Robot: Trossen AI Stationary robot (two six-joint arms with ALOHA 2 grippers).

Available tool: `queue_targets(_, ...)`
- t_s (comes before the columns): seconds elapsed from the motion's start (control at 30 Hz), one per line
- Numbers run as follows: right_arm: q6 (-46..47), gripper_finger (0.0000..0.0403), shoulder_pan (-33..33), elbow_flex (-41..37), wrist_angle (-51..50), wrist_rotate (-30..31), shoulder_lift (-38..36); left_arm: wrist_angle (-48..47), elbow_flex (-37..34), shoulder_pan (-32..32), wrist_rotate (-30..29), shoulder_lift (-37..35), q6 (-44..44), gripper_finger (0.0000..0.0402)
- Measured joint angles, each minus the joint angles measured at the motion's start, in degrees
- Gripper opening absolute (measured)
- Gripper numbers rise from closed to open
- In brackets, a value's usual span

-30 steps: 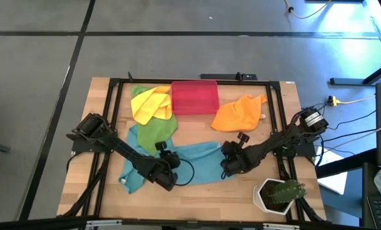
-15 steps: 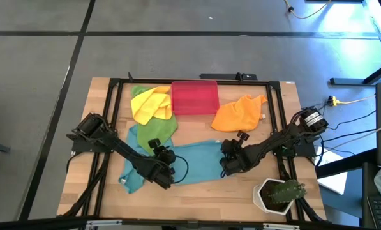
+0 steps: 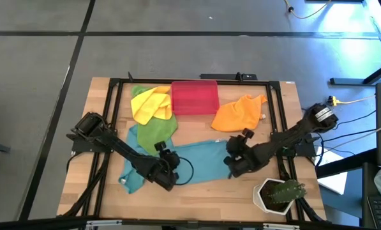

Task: Roll microfiber towels into tight, uniform cylinder then place into a basket
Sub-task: Fold the right blue microfiber towel

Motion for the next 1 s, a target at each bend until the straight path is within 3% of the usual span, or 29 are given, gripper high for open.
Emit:
queue_targets(0.2, -5.9, 0.0131, 4.7, 0.0, 7.4, -2.0, -2.3, 7.5, 0.0, 0.4, 3.0, 0.0, 7.8, 0.0109)
queue_targets(0.4, -15.2, 0.0108, 6.6, 0.0, 17.5, -19.2, -2.1, 7.6, 0.0, 2.1, 11.7, 0.0, 8.1, 0.0106)
queue_targets(0.5, -16.4, 0.0089, 7.4, 0.0, 20.5, -23.9, -1.8, 7.7, 0.0, 2.1, 14.0, 0.0, 8.1, 0.0106)
queue_targets(0.87, -13.4, 0.0010, 7.5, 0.0, 20.9, -31.9, 3.5, 9.4, 0.0, 0.5, 15.8, 0.0, 8.5, 0.0106)
queue_targets(1.0, -13.5, 0.0007, 7.5, 0.0, 21.3, -34.1, 6.3, 9.4, 0.0, -0.3, 15.8, 0.0, 8.5, 0.0106)
